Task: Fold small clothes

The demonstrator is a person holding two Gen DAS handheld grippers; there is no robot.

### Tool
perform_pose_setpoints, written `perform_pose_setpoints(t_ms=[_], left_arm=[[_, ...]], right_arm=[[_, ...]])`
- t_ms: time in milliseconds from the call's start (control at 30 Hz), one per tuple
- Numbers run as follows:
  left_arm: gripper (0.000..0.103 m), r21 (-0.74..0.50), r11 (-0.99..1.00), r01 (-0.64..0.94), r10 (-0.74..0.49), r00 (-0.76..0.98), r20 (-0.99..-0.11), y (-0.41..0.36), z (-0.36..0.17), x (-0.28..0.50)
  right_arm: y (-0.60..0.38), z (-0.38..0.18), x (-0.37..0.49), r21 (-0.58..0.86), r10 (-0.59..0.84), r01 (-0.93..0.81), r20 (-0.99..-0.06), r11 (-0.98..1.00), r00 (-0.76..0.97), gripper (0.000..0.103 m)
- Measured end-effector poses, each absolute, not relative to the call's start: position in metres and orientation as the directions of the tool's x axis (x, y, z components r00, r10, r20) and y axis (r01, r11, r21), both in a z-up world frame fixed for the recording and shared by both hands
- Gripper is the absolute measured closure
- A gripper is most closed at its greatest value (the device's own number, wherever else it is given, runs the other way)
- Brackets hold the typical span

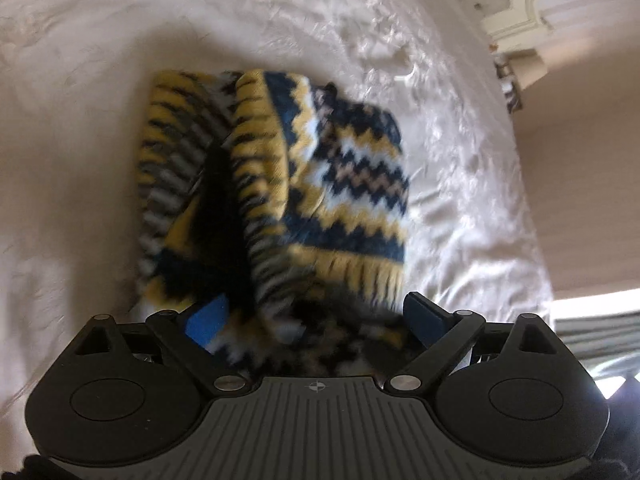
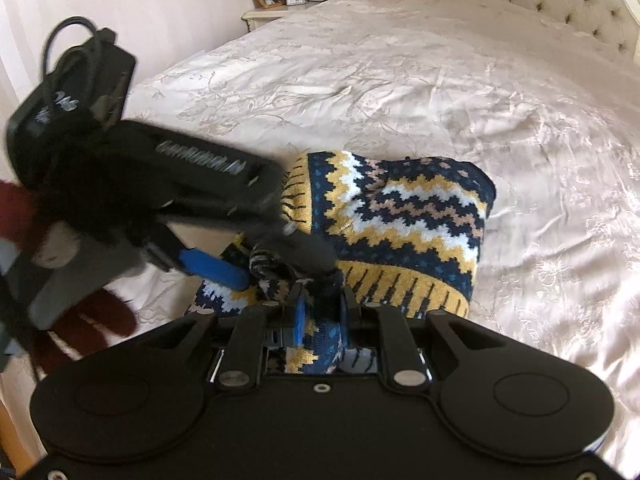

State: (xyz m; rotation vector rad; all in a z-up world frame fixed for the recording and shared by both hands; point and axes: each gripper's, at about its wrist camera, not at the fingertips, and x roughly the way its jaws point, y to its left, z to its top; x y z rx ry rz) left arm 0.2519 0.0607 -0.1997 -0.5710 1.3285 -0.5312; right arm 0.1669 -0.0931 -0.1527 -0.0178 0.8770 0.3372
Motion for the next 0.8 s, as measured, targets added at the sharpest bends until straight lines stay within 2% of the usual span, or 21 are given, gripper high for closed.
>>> perform_pose_setpoints(t_ms=[167, 367, 400, 433, 467, 500, 533, 567, 800], left_arm=[[0.008, -0.659, 0.752, 0.013, -0.646, 0.212, -0.733, 0.050, -0.202, 0.273], [0.009, -0.610, 0.790, 0.065, -0.606, 0.231, -0.761, 0.035, -0.209, 0.293], [0.012, -0.599, 0.797, 0.083, -0.600, 0.223, -0.768, 0.033, -0.210, 0.295], [0.028, -0.588, 0.802, 0.104, -0.595, 0.219, -0.773, 0.032, -0.210, 0.295], [0.038, -0.573, 0.808, 0.133, -0.588, 0.227, -0.776, 0.031, -0.209, 0.294], [0.067, -0.545, 0.819, 0.177, -0.573, 0.243, -0.782, 0.030, -0.205, 0.293], [0.089, -0.504, 0.837, 0.216, -0.547, 0.265, -0.794, 0.030, -0.199, 0.291], [0.087, -0.487, 0.839, 0.241, -0.540, 0.274, -0.795, 0.033, -0.193, 0.290], [0.087, -0.475, 0.830, 0.291, -0.551, 0.302, -0.778, 0.050, -0.170, 0.288]], right_arm=[[-0.097, -0.151, 0.164, 0.124, 0.278, -0.287, -0.754, 0.950, 0.595, 0.079], [-0.092, -0.153, 0.164, 0.125, 0.288, -0.302, -0.756, 0.945, 0.587, 0.079], [-0.091, -0.154, 0.164, 0.124, 0.289, -0.306, -0.758, 0.944, 0.585, 0.079], [-0.089, -0.154, 0.164, 0.125, 0.293, -0.311, -0.759, 0.942, 0.581, 0.079], [-0.087, -0.155, 0.164, 0.126, 0.296, -0.315, -0.759, 0.941, 0.580, 0.079], [-0.086, -0.156, 0.164, 0.126, 0.298, -0.319, -0.760, 0.939, 0.578, 0.079], [-0.084, -0.155, 0.164, 0.128, 0.303, -0.324, -0.759, 0.937, 0.576, 0.080], [-0.083, -0.155, 0.163, 0.133, 0.309, -0.328, -0.757, 0.935, 0.575, 0.083], [-0.064, -0.145, 0.158, 0.158, 0.373, -0.391, -0.735, 0.907, 0.566, 0.085]])
